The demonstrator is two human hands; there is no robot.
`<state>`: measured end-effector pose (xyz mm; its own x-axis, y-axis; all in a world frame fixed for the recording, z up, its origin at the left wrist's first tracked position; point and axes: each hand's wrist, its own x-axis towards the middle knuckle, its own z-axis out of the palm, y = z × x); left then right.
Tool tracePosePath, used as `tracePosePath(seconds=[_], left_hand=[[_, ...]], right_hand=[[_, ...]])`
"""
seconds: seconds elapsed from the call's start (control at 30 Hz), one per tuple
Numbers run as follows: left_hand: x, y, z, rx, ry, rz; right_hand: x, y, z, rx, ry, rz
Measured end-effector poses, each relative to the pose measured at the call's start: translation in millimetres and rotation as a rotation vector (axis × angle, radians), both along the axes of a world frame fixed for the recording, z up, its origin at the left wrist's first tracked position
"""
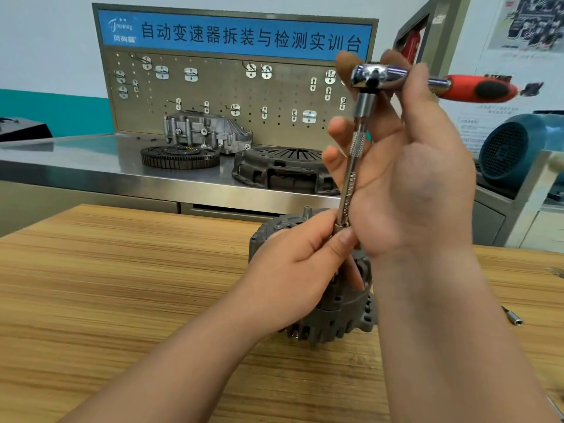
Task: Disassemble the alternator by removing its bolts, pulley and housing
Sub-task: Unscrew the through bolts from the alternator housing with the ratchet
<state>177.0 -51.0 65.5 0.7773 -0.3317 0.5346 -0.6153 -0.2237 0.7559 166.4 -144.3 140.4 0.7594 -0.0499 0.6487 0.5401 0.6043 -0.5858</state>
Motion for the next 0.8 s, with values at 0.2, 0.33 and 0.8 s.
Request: tracePosePath(seconds=[0.2, 0.33, 0.8], left_hand=[[0.0, -1.8, 1.8, 0.048, 0.009, 0.039], [-1.4, -1.4, 3.6, 0.084, 0.028, 0.055], [-3.9, -0.5, 7.7, 0.070, 0.063, 0.020]], right_hand=[[0.4, 2.1, -3.4, -0.006, -0.084, -0.189], [-0.1, 4.8, -5.1, -0.014, -0.126, -0.293], [1.3, 0.4, -3.5, 0.043, -0.089, -0.266]])
